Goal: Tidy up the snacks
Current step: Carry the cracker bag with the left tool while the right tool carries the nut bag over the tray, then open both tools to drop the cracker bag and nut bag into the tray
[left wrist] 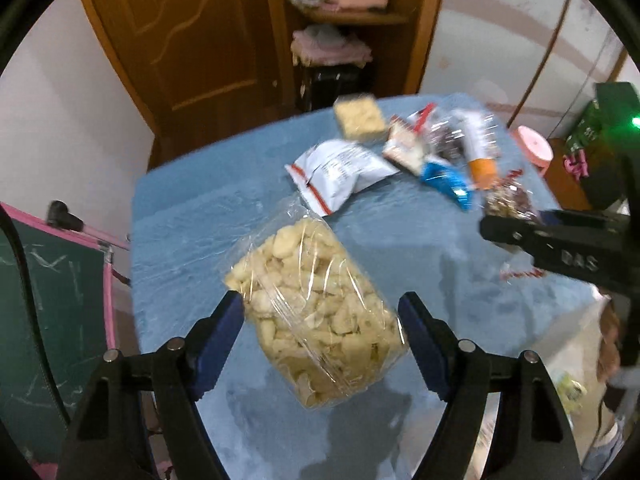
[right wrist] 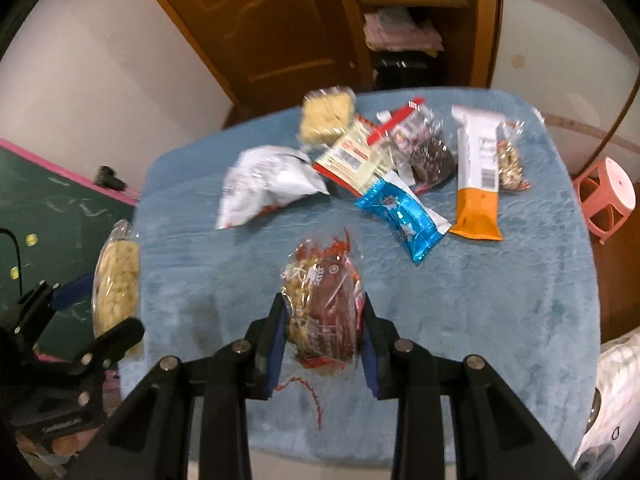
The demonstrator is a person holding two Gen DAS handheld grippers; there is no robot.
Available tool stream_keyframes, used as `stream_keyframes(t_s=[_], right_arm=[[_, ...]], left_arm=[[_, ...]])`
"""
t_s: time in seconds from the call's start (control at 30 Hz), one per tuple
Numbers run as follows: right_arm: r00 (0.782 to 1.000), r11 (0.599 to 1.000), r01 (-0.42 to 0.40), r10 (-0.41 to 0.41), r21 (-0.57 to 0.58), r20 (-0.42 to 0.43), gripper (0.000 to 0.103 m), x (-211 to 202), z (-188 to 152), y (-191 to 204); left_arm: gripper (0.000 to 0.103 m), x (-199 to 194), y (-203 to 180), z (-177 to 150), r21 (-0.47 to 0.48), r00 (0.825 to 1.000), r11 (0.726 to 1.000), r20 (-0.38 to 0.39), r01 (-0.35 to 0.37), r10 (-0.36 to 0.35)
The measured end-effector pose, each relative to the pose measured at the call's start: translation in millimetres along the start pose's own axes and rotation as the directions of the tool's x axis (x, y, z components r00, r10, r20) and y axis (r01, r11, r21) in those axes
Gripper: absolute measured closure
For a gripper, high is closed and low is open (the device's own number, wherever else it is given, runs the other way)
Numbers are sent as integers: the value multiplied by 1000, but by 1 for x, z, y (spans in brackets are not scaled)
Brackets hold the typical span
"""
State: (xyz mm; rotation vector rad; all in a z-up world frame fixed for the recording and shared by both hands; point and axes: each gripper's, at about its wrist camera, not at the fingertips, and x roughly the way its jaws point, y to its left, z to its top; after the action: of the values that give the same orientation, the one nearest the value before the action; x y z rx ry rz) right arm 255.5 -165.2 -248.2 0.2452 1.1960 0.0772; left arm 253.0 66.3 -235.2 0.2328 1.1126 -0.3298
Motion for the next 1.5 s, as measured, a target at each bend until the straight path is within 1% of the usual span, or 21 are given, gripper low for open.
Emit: stream_keyframes(t_s=[0.13,0.23,0.33,0.47,0.53,0.63,0.73,0.9,1.03,1.07,1.13,1.17,1.2,1.23,1.3,1.5], right_arm=[[996,998,-60,61,-27,60,70,-55,-26,6],[993,994,-92,96,-50,68,70,-84,-56,12],[992,991,-102,108,-91,65,70,-120,-92,11],[993,986,-102,109,-132,50,70,-152,-134,1],[995,986,-89,96,-144,36,70,-164,-154,-7],[997,987,-66,70,-147,24,70,-172,-177,-19],[998,990,-64,66,-125,9,70,-175,-194,-30],[998,991,-59,60,-120,3,70,-178,-208,-38],[999,989,-49,52,-139,18,69,-183,-209,-36],[999,989,-41,45,-145,22,67,-184,-209,-36],[999,988,-14,21,-156,46,53,-187,-208,-34],[998,988,3,7,-157,65,49,-189,-208,-33],[997,987,12,1,-160,79,44,-191,-208,-34],[996,986,15,-1,-164,89,42,-193,-208,-33],[995,987,11,5,-163,96,41,-195,-208,-35],[996,991,10,2,-133,94,41,-196,-209,-42]], left_arm=[[25,-58,-18,-15,8,998,1000,59,0,0],[25,-101,-47,-40,11,996,1000,89,4,-5],[25,-130,-74,-64,19,996,1000,94,-1,-1],[25,-151,-113,-91,31,994,999,105,-19,15],[25,-156,-126,-102,33,994,999,107,-26,22],[25,-157,-151,-123,49,995,998,92,-33,29],[25,-155,-170,-136,60,997,998,75,-33,29],[25,-152,-199,-148,80,997,996,65,-44,38],[23,-151,-211,-150,89,997,995,61,-55,50],[22,-151,-213,-151,89,997,994,64,-59,54],[16,-152,-214,-150,84,996,994,71,-64,58],[9,-153,-213,-149,78,996,995,73,-62,56],[5,-154,-212,-149,69,996,996,79,-57,52],[4,-155,-211,-148,62,995,997,83,-53,48],[4,-156,-209,-147,53,996,997,79,-47,43],[4,-157,-204,-147,32,995,997,73,-64,62]])
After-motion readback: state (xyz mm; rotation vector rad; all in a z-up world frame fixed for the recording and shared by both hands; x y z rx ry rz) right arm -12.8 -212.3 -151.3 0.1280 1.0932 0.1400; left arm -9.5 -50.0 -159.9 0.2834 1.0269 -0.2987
